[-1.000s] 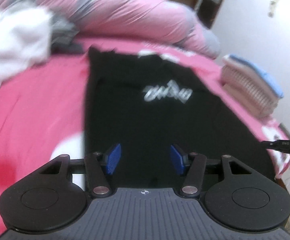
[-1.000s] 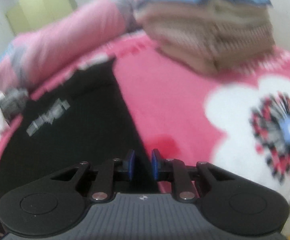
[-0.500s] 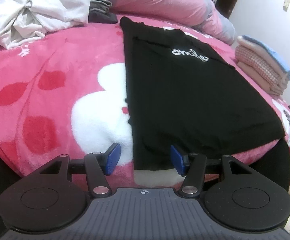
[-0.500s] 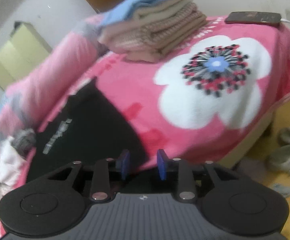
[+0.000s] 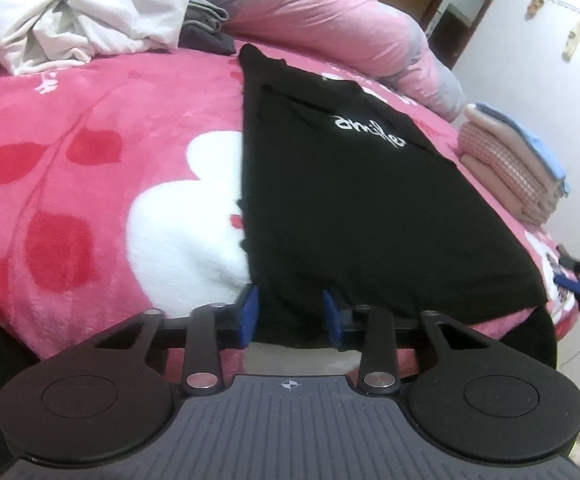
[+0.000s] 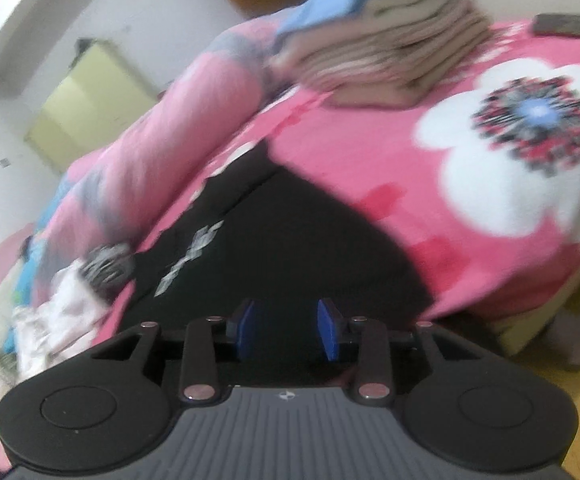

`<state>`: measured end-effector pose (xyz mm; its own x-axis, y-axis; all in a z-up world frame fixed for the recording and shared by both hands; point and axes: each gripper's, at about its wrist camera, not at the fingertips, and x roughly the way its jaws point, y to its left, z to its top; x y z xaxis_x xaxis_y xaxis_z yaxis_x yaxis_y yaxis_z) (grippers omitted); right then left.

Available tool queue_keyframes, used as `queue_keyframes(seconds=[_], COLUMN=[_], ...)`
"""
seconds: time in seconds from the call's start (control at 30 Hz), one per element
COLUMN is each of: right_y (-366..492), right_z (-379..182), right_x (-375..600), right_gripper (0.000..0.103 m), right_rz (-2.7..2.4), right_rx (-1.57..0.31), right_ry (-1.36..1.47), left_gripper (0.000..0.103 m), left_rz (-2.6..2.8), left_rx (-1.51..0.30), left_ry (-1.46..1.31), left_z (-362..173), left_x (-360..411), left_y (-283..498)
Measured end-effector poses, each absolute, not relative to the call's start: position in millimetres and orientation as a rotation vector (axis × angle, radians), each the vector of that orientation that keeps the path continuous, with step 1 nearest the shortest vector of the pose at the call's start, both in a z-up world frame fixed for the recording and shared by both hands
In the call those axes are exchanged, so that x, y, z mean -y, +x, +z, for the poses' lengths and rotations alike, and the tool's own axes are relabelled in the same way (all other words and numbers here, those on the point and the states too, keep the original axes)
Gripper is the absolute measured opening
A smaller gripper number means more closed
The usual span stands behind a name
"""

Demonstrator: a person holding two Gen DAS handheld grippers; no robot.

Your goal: Fold clothes

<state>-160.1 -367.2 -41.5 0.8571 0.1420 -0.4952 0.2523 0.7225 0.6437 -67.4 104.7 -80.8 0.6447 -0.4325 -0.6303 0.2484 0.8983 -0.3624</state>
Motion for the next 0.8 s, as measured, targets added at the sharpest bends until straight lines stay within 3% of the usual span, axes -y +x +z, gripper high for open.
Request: queue_keyframes(seconds=[0.07,0.17,0.53,0.73,0.8], right_y=[-151.2,-131.0,-77.8,-71.3,-70.8], right_z=[-41.0,-48.2,-153.4,-169.5,-169.4], right_x=[350.8,316.0,178.0,151.5,148.9], right_gripper=[0.037,0.038,0.046,0.045,0.04], right_rz=[0.028,0.238,0.646,0.626,0.605], right_rx=[-0.559,-0.596,-0.973,-0.979,-0.961], right_ry=[0.783,0.853,1.504,1.66,1.676], left_gripper=[0.008,0.004,0.003,0.003,0.003], left_rz=[-0.378,-0.398,-0.49,-0.534,-0.546], left_rx=[-0.775,-0.779,-0.769,-0.759,-0.758], left_ry=[-0.241,-0.346,-0.625,-0.686,-0.699], left_z=[-79.7,-75.5,-61.4,-62.0,-65.9], left_x=[-103.0,-113.3,-140.7,-146.4,-147.7], left_y=[-67.3,-65.9,-62.2,-61.8,-62.0])
